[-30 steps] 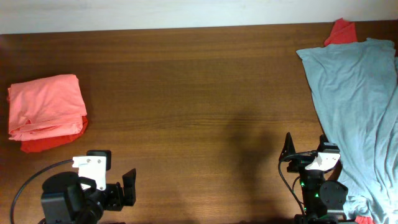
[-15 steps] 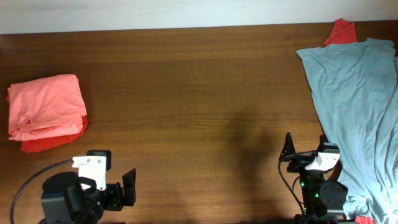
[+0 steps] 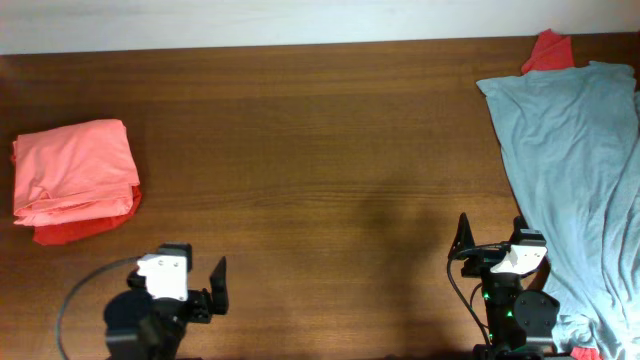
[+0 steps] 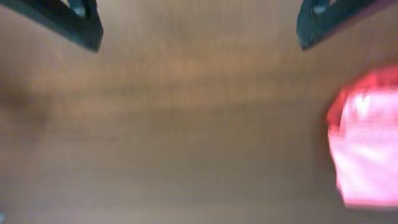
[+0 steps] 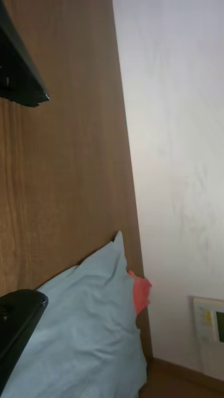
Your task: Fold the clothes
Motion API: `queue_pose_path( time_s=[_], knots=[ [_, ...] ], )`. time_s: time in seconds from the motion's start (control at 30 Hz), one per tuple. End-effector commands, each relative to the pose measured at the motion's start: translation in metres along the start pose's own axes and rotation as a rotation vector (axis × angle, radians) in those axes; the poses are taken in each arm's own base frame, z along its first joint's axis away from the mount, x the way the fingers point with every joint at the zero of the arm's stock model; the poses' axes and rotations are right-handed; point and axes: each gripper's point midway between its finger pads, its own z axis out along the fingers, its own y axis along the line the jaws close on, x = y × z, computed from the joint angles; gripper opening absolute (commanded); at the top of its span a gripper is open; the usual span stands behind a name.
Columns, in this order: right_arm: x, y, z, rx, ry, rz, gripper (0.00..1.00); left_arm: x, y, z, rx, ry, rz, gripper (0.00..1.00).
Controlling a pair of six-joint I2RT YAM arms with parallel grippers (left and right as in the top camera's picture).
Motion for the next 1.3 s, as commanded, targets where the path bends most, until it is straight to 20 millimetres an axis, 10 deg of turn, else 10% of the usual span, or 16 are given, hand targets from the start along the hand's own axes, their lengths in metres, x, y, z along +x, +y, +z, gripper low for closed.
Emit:
queue_pose_path(
  time_s=[0.0, 0.33, 0.5, 1.27],
  knots=[
    [0.001, 0.000, 0.000, -0.004, 0.000, -0.005, 0.99, 0.004, -0.001, 0.015, 0.005, -0.098, 0.046, 0.99],
    [0.001, 0.000, 0.000, -0.004, 0.000, -0.005, 0.99, -0.042, -0.004, 0.029, 0.003, -0.583, 0.126, 0.99],
    [0.001, 0.000, 0.000, -0.004, 0.000, -0.005, 0.99, -0.017, -0.001, 0.043, -0.007, -0.463, 0.113, 0.99],
    [0.001, 0.000, 0.000, -0.004, 0.000, -0.005, 0.99, -0.017, -0.003, 0.043, 0.002, -0.464, 0.116, 0.99]
  ],
)
